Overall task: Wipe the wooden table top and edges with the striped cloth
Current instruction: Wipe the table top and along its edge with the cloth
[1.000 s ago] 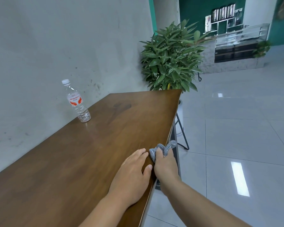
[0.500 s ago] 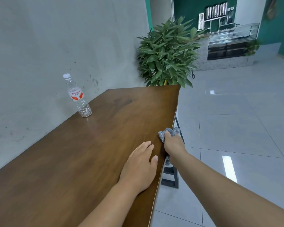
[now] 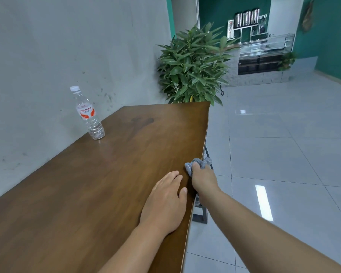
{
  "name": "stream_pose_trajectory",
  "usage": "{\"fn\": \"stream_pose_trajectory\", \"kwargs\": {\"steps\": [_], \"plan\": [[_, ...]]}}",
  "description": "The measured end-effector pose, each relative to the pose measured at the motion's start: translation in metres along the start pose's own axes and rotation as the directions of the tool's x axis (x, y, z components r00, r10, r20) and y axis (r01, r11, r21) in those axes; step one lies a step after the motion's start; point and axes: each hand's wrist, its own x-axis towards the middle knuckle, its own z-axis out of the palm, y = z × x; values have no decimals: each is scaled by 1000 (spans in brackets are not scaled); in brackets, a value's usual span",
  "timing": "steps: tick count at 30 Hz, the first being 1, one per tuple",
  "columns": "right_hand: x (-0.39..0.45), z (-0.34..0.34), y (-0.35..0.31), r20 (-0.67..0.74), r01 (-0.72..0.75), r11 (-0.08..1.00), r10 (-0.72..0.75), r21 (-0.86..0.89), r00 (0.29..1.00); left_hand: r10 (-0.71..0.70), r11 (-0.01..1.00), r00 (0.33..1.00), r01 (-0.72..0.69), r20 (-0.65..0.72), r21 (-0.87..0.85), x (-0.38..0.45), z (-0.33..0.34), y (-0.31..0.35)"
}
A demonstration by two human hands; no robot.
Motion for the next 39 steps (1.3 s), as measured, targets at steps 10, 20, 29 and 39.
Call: {"fn": "stream_pose_trajectory", "kwargs": {"steps": [10, 20, 29, 39], "plan": [[4, -1, -1, 8, -2, 999, 2, 44, 1000, 15, 1000, 999, -15, 32, -12, -9, -6, -1], [-38, 3, 31, 29, 54, 996, -56, 65, 998, 32, 999, 999, -32, 15, -21, -30, -9, -8], [-7, -1, 4, 8, 16, 999, -17, 33, 1000, 16, 1000, 1000, -16, 0, -15, -29, -8, -8], [-60, -2, 29, 49, 38, 999, -38, 5, 998, 52, 999, 998, -52, 30, -5, -45, -11, -15]]}}
